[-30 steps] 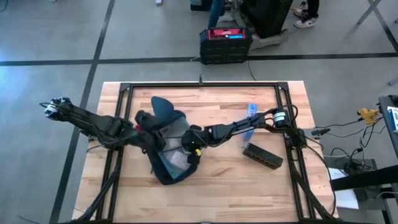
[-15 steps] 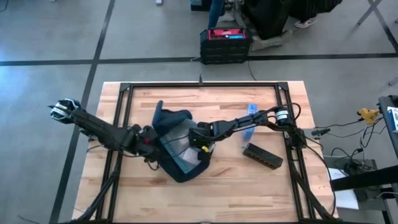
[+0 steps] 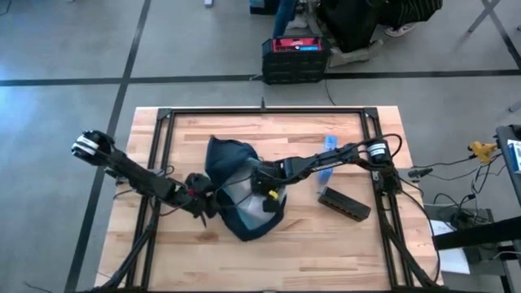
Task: Unpack backpack
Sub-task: Put the transparent zip bag into the backpack
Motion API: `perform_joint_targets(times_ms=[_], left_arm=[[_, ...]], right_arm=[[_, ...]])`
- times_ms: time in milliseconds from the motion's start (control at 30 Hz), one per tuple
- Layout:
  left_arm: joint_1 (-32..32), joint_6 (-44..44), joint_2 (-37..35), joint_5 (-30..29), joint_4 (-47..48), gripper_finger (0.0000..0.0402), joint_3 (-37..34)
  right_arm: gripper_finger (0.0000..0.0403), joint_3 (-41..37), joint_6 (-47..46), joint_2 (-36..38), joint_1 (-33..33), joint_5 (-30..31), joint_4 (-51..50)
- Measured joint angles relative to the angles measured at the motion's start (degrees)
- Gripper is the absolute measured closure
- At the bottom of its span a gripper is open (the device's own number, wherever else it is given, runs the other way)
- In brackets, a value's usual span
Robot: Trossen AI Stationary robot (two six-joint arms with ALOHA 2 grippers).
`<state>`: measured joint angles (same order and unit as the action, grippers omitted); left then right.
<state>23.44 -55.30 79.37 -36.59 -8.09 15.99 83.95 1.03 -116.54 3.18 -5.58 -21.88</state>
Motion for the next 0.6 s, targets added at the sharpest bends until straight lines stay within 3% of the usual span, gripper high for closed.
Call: perform_joint_targets(times_ms=[167,333,600], left_arm=[[-1.3,4.6,6.7,-1.8,-7.1,0.0271,1.8],[-1.6,8.7,8.3,-1.8,-5.0,0.0277,5.3],[-0.7,6.5,-4.7,1.5,14.1,0.0282,9.7]], right_arm=[[0.0402,0.2,-1.5,-1.7,0.7,-4.2,10.4],[0.0402,0.1,-4.4,-4.5,0.8,-2.2,18.3],[0.0403,-0.7,-5.3,-6.5,0.5,9.5,11.9]])
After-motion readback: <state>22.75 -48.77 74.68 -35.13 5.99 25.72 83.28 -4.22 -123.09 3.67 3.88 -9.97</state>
